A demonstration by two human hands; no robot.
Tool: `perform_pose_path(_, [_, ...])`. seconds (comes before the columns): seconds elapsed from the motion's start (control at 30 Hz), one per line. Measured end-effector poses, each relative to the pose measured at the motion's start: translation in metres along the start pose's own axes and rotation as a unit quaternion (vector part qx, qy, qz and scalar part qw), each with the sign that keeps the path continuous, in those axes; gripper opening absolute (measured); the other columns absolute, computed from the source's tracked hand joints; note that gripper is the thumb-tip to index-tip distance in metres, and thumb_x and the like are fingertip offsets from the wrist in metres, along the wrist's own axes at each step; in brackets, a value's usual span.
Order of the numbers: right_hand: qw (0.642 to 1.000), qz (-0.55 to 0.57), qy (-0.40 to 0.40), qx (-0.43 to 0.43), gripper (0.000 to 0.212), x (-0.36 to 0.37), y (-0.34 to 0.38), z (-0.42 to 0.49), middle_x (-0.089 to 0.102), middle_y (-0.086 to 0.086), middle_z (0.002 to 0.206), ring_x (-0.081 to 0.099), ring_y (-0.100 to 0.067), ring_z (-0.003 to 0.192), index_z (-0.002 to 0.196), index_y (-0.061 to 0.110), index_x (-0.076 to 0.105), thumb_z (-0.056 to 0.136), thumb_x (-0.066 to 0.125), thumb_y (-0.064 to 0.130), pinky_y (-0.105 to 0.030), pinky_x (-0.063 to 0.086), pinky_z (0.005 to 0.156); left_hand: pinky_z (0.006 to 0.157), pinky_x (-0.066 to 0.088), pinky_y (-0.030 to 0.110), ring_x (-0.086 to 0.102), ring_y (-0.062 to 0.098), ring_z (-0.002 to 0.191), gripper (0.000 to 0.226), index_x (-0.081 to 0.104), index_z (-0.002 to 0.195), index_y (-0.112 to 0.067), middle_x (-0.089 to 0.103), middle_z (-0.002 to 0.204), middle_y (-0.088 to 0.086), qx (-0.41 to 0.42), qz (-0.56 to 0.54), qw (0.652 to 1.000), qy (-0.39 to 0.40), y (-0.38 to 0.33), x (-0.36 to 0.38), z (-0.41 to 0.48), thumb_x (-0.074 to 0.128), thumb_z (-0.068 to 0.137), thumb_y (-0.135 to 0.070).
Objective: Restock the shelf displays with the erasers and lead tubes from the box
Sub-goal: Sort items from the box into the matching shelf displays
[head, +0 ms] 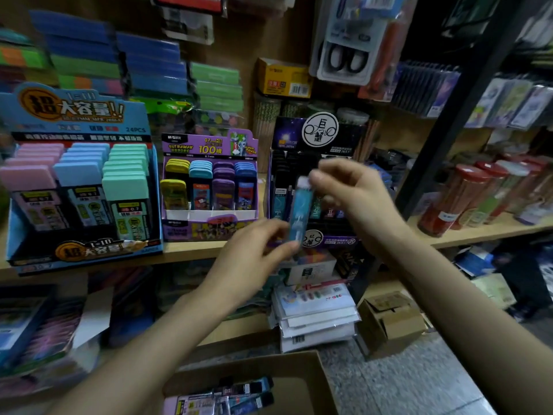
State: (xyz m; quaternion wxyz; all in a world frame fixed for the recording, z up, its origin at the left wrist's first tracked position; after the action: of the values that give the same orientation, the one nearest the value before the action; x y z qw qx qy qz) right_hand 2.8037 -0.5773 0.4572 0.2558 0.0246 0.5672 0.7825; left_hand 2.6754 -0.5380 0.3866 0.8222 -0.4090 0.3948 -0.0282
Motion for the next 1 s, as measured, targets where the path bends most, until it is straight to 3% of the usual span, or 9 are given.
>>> perform_pose_path(0.1, [0.995, -0.020, -0.081, -0.046, 0.009, -0.038, 0.009, 0.017, 0.065, 0.005, 0.082, 0.062, -0.007, 0.077, 0.088, 0.023, 0.063, 0.089, 0.061, 0.015, -0.021, 0.050, 0.067, 0.096, 0.036, 0.031, 0.044, 0.014, 0.118, 0.053, 0.046, 0.132, -0.020, 0.049, 0.127, -0.003, 0.035, 0.218, 0.974, -0.045, 0.002, -0.005, 0.005, 0.058, 0.087, -0.043])
perform_pose_path(0.23, [0.987, -0.102, -0.106, -0.056, 0.008, -0.044, -0.017, 0.027, 0.065, -0.001, 0.086, 0.064, -0.017, 0.085, 0.092, 0.017, 0.063, 0.088, 0.063, 0.010, -0.033, 0.054, 0.076, 0.103, 0.030, 0.032, 0.037, 0.017, 0.126, 0.058, 0.038, 0.136, -0.017, 0.043, 0.136, 0.000, -0.040, 0.313, 0.946, -0.069, 0.035, -0.016, 0.012, 0.054, 0.089, -0.047])
perform_pose_path(0.3, [0.984, -0.152, -0.079, -0.045, 0.013, -0.032, -0.033, 0.029, 0.067, -0.009, 0.094, 0.064, -0.025, 0.092, 0.100, 0.006, 0.065, 0.088, 0.063, 0.010, -0.042, 0.053, 0.084, 0.103, 0.029, 0.033, 0.037, 0.018, 0.128, 0.057, 0.038, 0.137, -0.018, 0.044, 0.137, -0.001, -0.048, 0.327, 0.942, -0.058, 0.043, -0.015, 0.014, 0.051, 0.090, -0.048])
perform_pose_path(0.37, [0.980, -0.185, -0.055, -0.054, 0.016, -0.024, -0.039, 0.031, 0.068, -0.007, 0.094, 0.064, -0.023, 0.092, 0.102, 0.004, 0.065, 0.088, 0.064, 0.011, -0.044, 0.052, 0.086, 0.101, 0.030, 0.034, 0.037, 0.019, 0.128, 0.052, 0.041, 0.136, -0.019, 0.047, 0.134, -0.001, -0.036, 0.342, 0.938, -0.050, 0.043, -0.013, 0.014, 0.053, 0.090, -0.042])
perform_pose_path(0.47, [0.972, -0.217, -0.042, -0.077, 0.017, -0.021, -0.039, 0.034, 0.066, 0.001, 0.092, 0.062, -0.016, 0.087, 0.102, 0.007, 0.067, 0.087, 0.065, 0.014, -0.040, 0.052, 0.084, 0.098, 0.031, 0.034, 0.037, 0.020, 0.126, 0.048, 0.042, 0.134, -0.020, 0.049, 0.130, -0.001, -0.026, 0.360, 0.932, -0.037, 0.044, -0.010, 0.012, 0.056, 0.090, -0.034])
perform_pose_path(0.63, [0.976, -0.201, -0.051, -0.063, 0.015, -0.025, -0.046, 0.040, 0.067, 0.000, 0.090, 0.064, -0.018, 0.089, 0.102, 0.008, 0.066, 0.088, 0.063, 0.014, -0.040, 0.053, 0.083, 0.101, 0.029, 0.034, 0.035, 0.019, 0.127, 0.048, 0.041, 0.133, -0.022, 0.047, 0.129, -0.003, -0.028, 0.354, 0.934, -0.031, 0.044, -0.009, 0.013, 0.056, 0.089, -0.033])
perform_pose_path(0.8, [0.989, -0.136, -0.034, -0.053, 0.009, -0.015, -0.051, 0.044, 0.064, 0.006, 0.077, 0.061, -0.013, 0.077, 0.091, 0.017, 0.066, 0.088, 0.063, 0.009, -0.026, 0.052, 0.068, 0.102, 0.027, 0.033, 0.031, 0.017, 0.128, 0.047, 0.038, 0.133, -0.023, 0.044, 0.130, -0.004, -0.031, 0.338, 0.940, -0.028, 0.045, -0.010, 0.012, 0.053, 0.091, -0.033])
perform_pose_path(1.0, [0.987, -0.141, -0.042, -0.065, 0.014, -0.014, -0.044, 0.047, 0.064, 0.013, 0.078, 0.060, -0.005, 0.075, 0.093, 0.020, 0.064, 0.088, 0.062, 0.007, -0.024, 0.049, 0.073, 0.103, 0.029, 0.032, 0.033, 0.015, 0.127, 0.045, 0.039, 0.135, -0.021, 0.043, 0.133, -0.005, -0.025, 0.301, 0.952, -0.039, 0.041, -0.011, 0.013, 0.051, 0.092, -0.029])
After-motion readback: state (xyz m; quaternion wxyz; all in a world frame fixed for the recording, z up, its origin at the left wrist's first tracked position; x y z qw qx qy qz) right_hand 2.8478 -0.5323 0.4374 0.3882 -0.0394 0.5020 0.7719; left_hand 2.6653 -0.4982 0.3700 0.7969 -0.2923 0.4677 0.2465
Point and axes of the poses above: each hand's wrist, its own z-axis towards the middle knuckle, its own x-axis out of the palm, y = z × x, the point moved 9 cm from there along z, towards the middle knuckle
